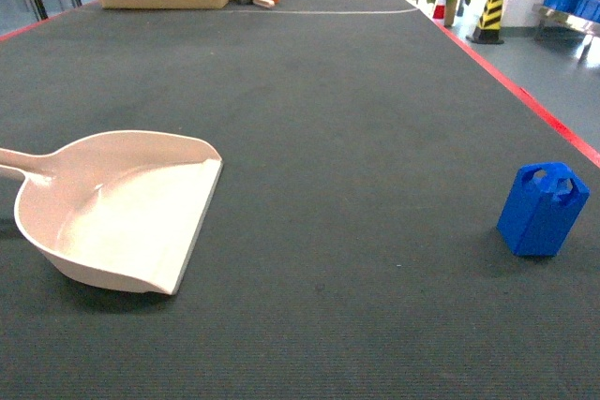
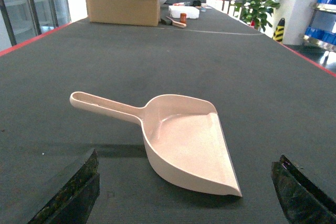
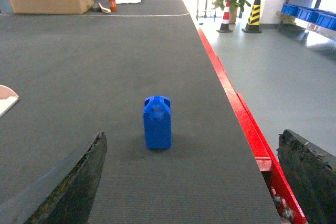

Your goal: Place part in tray to right shelf

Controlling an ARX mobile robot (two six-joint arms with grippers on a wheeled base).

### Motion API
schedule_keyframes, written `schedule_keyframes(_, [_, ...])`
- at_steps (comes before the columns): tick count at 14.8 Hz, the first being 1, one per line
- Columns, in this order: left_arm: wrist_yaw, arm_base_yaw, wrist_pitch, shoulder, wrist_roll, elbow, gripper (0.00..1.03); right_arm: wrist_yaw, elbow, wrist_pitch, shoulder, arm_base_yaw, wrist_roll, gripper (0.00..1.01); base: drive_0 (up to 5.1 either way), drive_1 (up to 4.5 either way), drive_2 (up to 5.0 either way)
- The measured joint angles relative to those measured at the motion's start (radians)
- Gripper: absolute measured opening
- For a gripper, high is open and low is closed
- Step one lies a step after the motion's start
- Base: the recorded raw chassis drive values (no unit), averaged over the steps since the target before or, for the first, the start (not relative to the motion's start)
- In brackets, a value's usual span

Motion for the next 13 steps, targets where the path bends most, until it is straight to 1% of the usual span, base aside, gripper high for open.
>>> schedule_keyframes(13, [0.0,0.0,0.0,0.0,0.0,0.0,0.98,0.0,0.0,0.0,0.0,0.0,0.0,0.98,0.0,0.0,0.0])
